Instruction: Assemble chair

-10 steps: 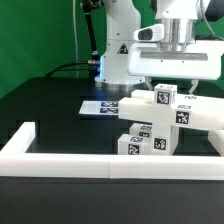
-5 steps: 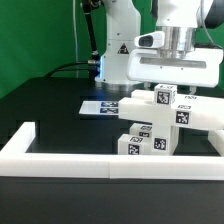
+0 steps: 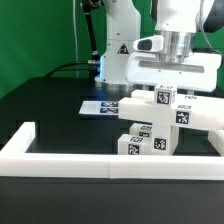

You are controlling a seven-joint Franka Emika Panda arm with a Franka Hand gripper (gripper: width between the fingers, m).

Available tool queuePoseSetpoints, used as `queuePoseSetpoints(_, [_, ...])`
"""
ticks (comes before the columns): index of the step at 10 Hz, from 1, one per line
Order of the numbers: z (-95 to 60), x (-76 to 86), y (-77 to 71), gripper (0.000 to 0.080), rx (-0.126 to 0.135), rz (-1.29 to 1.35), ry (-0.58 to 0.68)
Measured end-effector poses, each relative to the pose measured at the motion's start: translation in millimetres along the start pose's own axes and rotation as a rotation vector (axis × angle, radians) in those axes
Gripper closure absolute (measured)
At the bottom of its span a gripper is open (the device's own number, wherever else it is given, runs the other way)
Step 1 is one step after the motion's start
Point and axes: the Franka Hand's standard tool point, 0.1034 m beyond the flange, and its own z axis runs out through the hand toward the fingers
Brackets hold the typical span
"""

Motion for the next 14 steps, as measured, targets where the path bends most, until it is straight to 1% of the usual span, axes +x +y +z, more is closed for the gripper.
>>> queuePoseSetpoints(5, [5.0,1.4,-3.3,0.0150,-0.008,-0.006,-0.002])
queuePoseSetpoints(7, [5.7,1.1,-3.0,0.0150,-0.010,-0.006,-0.003])
queuePoseSetpoints(10, [9.9,1.1,-2.0,0.0150,-0.018,-0.009,-0.007])
queuePoseSetpoints(14, [10.9,2.4,-5.3,0.0150,-0.019,-0.008,-0.005])
